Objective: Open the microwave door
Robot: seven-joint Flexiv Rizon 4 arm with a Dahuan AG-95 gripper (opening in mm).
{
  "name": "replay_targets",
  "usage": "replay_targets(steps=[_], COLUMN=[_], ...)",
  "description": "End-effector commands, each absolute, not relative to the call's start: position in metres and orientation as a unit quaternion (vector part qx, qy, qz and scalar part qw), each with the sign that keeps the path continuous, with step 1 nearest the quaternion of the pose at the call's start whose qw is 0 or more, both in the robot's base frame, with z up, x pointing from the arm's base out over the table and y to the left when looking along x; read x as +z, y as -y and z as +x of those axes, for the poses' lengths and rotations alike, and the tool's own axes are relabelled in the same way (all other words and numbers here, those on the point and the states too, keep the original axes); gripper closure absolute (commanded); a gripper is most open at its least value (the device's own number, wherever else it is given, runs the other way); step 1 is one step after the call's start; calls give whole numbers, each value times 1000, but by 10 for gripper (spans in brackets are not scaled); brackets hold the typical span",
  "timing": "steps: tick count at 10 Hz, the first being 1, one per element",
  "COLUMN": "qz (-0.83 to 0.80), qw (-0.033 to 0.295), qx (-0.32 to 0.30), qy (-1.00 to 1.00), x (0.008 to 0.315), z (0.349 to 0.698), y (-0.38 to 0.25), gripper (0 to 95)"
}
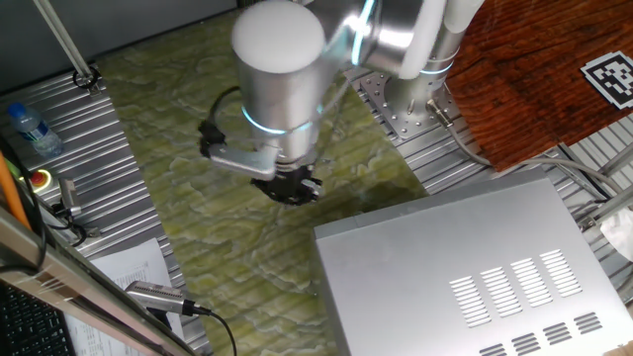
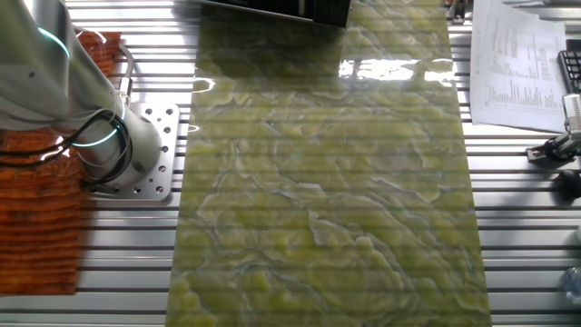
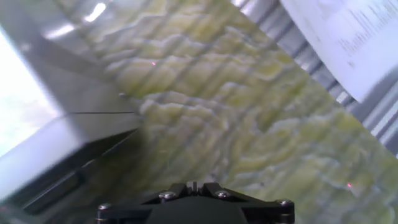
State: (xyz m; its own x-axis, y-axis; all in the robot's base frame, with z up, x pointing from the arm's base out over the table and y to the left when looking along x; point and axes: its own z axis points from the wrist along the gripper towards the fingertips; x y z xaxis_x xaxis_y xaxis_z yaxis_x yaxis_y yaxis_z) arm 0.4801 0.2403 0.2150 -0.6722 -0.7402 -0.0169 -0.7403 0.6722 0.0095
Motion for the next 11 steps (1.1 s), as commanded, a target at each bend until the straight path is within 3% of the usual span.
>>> replay_targets(steps=[1,5,8,9,11], qz=[-420,-463,-562,-587,-614], qw=[11,13,29,39,43], qx=[11,-10,12,23,25], qy=[-907,-886,-826,-808,-788], x=[217,217,217,218,219], z=[471,471,469,465,448], y=[-250,-250,-249,-248,-243], gripper=[950,950,950,760,760])
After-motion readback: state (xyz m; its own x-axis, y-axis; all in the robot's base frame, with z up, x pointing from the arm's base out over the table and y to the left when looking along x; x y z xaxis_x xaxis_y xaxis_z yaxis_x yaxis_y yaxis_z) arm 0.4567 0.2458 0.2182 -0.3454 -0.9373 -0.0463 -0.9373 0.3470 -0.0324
